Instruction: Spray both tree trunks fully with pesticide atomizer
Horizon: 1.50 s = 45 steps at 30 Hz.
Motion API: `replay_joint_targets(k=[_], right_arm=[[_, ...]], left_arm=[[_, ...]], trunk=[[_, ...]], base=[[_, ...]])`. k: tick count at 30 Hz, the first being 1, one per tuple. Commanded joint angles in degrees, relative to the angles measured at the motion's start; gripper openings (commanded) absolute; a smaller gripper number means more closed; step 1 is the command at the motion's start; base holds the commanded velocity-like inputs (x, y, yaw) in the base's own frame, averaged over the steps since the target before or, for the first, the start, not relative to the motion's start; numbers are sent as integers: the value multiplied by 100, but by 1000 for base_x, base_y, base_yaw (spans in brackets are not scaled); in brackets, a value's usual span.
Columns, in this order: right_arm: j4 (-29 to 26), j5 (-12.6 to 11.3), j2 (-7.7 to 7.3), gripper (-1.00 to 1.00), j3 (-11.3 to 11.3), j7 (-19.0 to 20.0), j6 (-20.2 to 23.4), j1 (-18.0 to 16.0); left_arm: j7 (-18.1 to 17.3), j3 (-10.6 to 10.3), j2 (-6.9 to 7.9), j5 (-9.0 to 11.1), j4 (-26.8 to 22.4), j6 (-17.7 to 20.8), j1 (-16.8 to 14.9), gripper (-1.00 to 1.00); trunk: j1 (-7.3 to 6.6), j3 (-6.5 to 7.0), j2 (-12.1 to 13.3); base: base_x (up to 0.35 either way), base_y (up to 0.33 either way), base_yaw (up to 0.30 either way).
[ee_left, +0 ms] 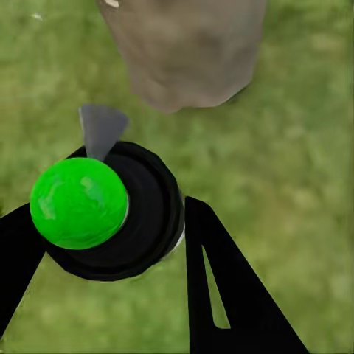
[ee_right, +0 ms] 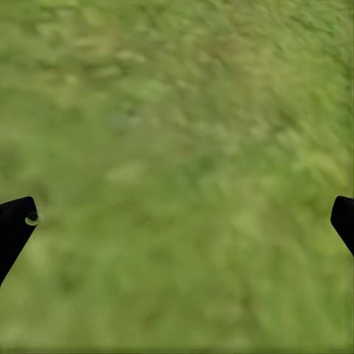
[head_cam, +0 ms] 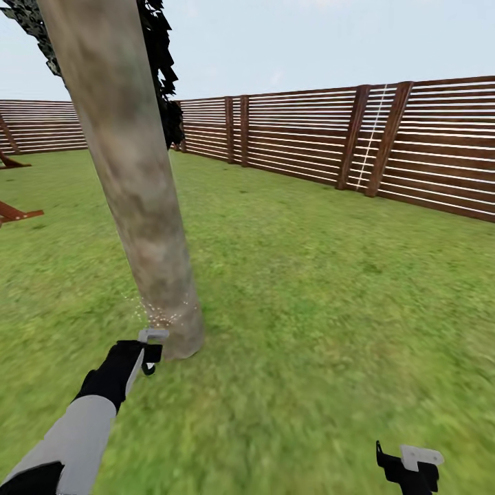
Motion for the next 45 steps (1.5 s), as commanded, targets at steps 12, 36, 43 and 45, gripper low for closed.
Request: replay_joint_targets(k=[12, 36, 43, 45], right_arm=[[16, 61, 8, 100, -20, -28, -22, -5], [17, 69, 8, 100, -15, -20, -22, -5], [20, 69, 8, 100, -8, -20, -22, -5], [21, 69, 8, 100, -7, -20, -22, -5]], left_arm=[[-320, 11, 83, -25, -675, 745, -84, -100], [-322, 12, 49, -38, -675, 766, -119, -100], [-321, 11, 44, -43, -675, 768, -107, -100], [-319, 11, 58, -43, -675, 768, -98, -100]], trunk=[[-1, -5, -2], [-1, -5, -2], [-1, -5, -2], [-1, -5, -2]], base=[[48, -38, 103], [104, -247, 137], [16, -274, 7], [0, -274, 24]])
